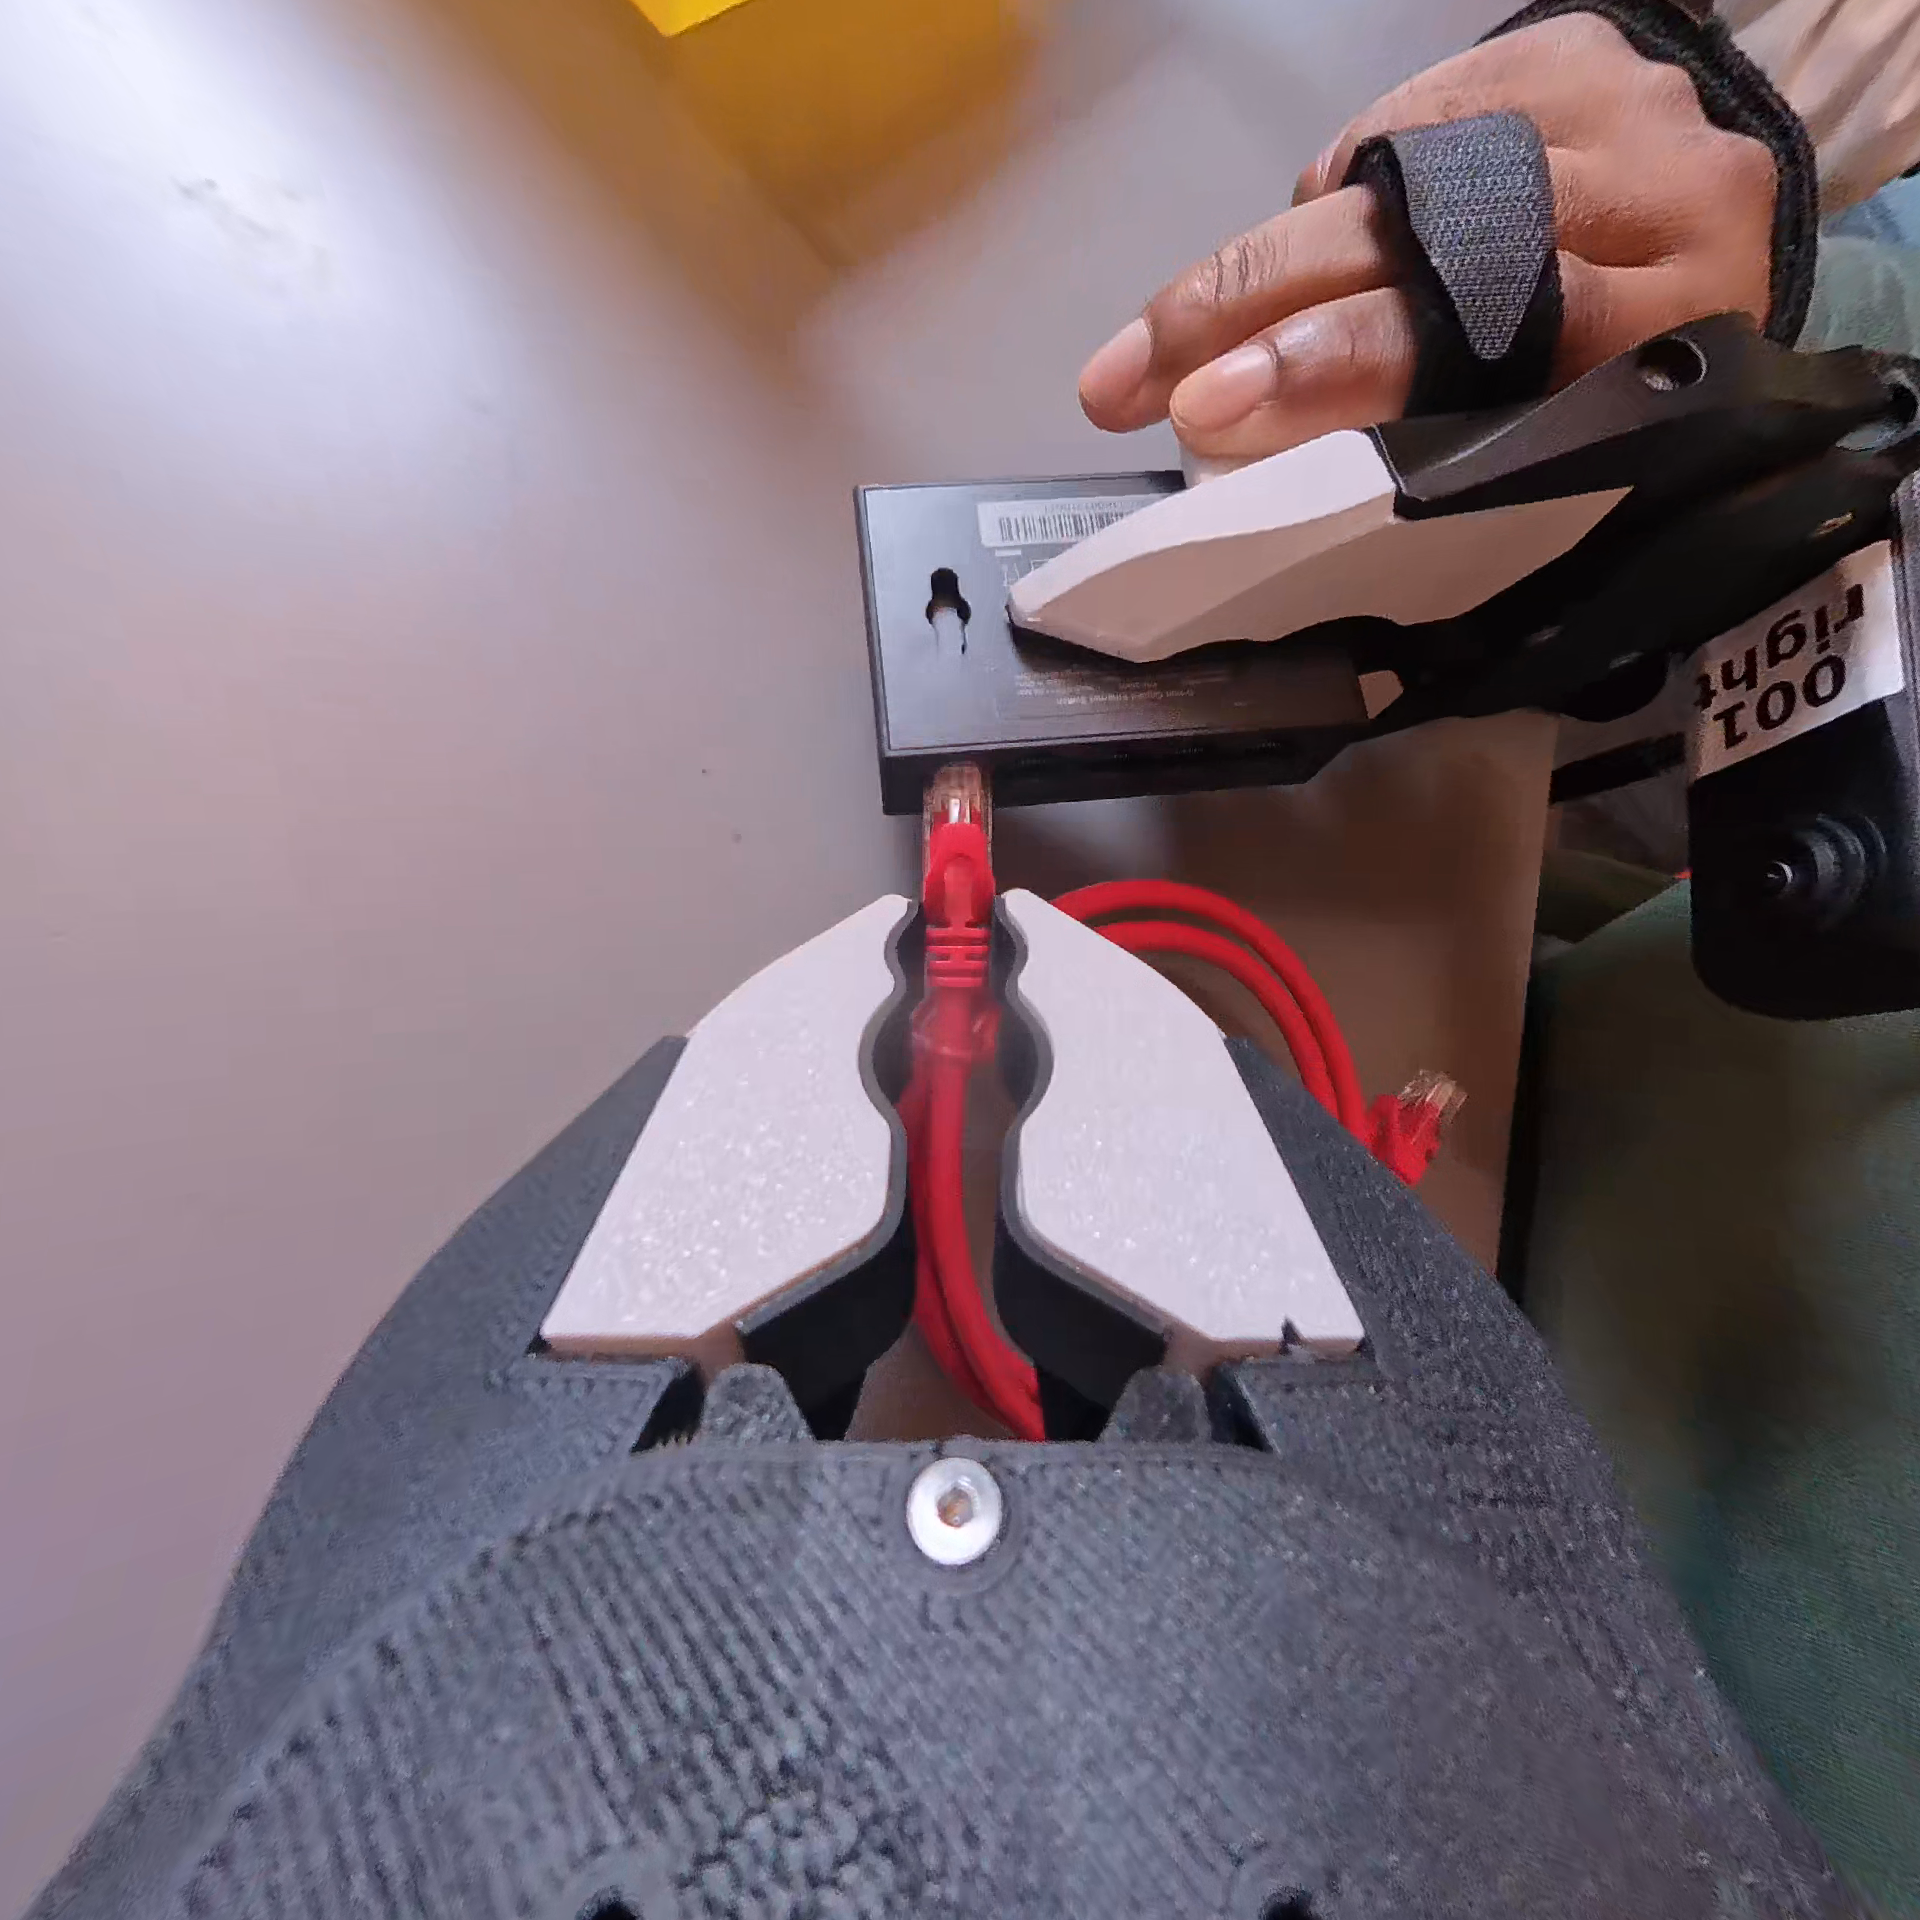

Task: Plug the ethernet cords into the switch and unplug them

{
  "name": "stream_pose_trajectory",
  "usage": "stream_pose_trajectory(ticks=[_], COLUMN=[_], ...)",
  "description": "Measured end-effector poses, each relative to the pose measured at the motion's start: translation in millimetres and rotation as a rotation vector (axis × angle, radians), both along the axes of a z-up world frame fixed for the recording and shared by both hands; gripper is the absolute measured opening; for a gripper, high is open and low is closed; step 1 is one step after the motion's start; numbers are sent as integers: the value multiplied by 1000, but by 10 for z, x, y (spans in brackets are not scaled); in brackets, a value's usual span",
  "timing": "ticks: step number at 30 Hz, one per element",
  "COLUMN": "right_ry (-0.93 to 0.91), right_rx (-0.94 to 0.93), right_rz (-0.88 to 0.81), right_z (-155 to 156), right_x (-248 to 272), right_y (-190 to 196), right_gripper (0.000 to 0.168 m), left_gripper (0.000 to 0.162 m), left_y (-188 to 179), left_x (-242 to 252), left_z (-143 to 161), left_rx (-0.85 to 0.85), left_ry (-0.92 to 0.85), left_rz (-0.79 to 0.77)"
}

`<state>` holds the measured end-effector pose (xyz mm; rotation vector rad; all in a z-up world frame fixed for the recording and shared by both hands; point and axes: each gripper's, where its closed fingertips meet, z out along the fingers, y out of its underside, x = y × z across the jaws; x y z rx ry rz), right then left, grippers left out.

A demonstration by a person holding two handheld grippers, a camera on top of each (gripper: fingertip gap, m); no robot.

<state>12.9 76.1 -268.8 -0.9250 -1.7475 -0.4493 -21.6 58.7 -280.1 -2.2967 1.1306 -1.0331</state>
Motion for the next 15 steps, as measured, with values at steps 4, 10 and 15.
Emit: stream_pose_trajectory(ticks=[4,10,15], right_ry=[0,-23,7], right_rx=[5,-68,-124], right_rz=[98,216,271], right_z=[-11,-101,-86], right_x=[-42,-72,-73], right_y=[-133,-329,-433], right_gripper=[29,29,29], left_gripper=[12,12,12], left_y=[-64,-208,-274], left_x=[16,52,76], left_z=[-25,-136,-126], left_rx=[-30,-37,-74], left_ry=[-25,-38,-79], left_rz=[-34,-127,-134])
